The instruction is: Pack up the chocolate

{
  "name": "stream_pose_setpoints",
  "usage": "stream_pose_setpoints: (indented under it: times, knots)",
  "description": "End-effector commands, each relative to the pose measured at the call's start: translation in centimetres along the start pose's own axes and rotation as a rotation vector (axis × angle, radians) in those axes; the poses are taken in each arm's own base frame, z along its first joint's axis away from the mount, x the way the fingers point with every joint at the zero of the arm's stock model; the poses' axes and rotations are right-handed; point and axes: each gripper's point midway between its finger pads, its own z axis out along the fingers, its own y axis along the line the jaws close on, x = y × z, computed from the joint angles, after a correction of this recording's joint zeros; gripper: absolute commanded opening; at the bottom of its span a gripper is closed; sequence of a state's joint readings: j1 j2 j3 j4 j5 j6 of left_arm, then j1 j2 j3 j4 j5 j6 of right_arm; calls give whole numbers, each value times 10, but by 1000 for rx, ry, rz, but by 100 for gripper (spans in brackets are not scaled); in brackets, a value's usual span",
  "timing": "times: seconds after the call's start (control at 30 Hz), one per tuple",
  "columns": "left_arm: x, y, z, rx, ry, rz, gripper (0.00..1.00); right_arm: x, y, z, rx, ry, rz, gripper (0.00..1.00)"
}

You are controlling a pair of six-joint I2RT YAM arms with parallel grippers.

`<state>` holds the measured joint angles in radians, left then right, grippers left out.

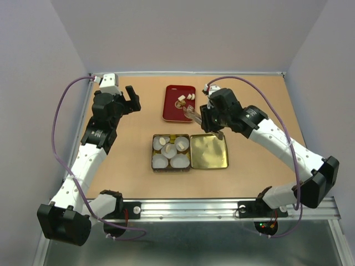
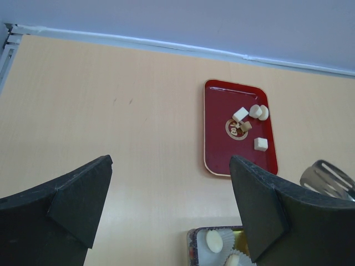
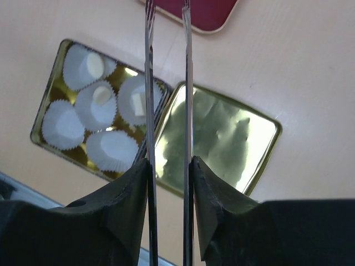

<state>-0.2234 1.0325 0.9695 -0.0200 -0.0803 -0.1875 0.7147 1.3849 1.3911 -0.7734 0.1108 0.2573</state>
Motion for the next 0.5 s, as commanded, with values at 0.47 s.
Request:
stream_pose_setpoints:
  times: [0.47]
  knots:
    - [-35,-10,-9,25,-90,4,99,-52,-28,70,273,-118,14,42]
